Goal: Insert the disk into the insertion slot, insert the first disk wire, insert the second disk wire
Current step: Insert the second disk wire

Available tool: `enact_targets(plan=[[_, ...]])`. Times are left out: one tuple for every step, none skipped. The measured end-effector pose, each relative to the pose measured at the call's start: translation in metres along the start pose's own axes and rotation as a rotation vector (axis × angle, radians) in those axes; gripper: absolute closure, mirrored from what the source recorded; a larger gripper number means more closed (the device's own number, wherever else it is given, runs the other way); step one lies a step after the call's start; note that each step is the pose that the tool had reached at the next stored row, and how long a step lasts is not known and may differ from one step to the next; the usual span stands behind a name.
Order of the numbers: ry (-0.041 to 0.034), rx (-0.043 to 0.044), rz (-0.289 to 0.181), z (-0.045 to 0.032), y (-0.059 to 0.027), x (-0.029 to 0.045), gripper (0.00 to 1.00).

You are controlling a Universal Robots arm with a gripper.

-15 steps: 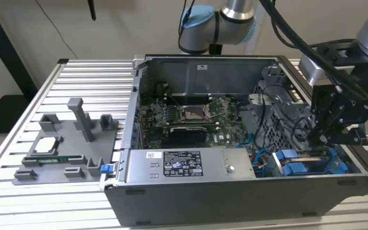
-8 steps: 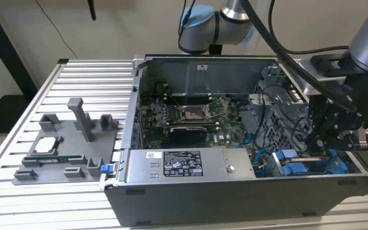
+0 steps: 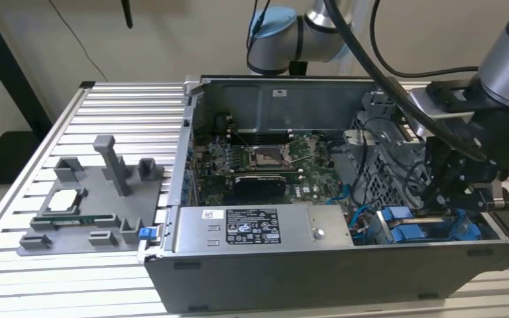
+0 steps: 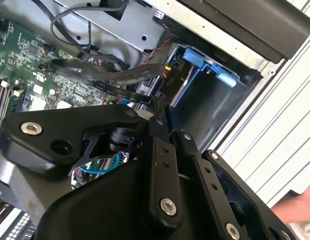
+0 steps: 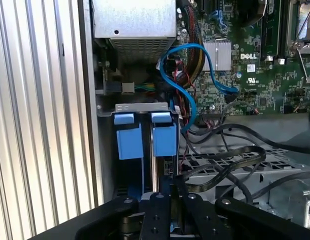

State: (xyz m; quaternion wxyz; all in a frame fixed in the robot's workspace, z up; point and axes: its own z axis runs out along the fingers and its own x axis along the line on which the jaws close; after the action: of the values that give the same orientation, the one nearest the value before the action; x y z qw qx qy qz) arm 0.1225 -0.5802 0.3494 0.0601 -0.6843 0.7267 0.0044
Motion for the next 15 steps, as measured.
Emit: enact_targets(plan=[[-0.0004,0.0004,0.000,0.0003,0.0000,-0.0002,1.00],[-0.0007,0.0014,0.000,0.0008,0.0002,-0.0005,1.00],[-0.0011,0.0036,0.000,0.0014,0.0003,-0.0007,1.00],[-0.0015,0.0064,0.000,0.0020,0.0004,-0.0008,1.00],[-0.0017,0.0096,-0.001,0.0025,0.0004,-0.0010,1.00],[-0.0017,0.0122,-0.001,0.0028,0.0005,-0.0012,1.00],[-0.0020,0.0139,-0.001,0.0032,0.0005,-0.0013,1.00],[-0.0020,0.0149,-0.001,0.0035,0.0007,-0.0013,1.00],[-0.0021,0.0156,-0.001,0.0037,0.0009,-0.0013,1.00],[-0.0021,0.0163,-0.001,0.0040,0.0012,-0.0013,1.00],[-0.0020,0.0170,-0.001,0.0042,0.0016,-0.0014,1.00],[-0.0021,0.0178,-0.001,0.0046,0.0019,-0.0015,1.00],[-0.0022,0.0186,-0.001,0.0050,0.0023,-0.0016,1.00],[-0.0022,0.0194,-0.002,0.0053,0.0026,-0.0016,1.00],[-0.0021,0.0205,-0.002,0.0057,0.0027,-0.0016,1.00]])
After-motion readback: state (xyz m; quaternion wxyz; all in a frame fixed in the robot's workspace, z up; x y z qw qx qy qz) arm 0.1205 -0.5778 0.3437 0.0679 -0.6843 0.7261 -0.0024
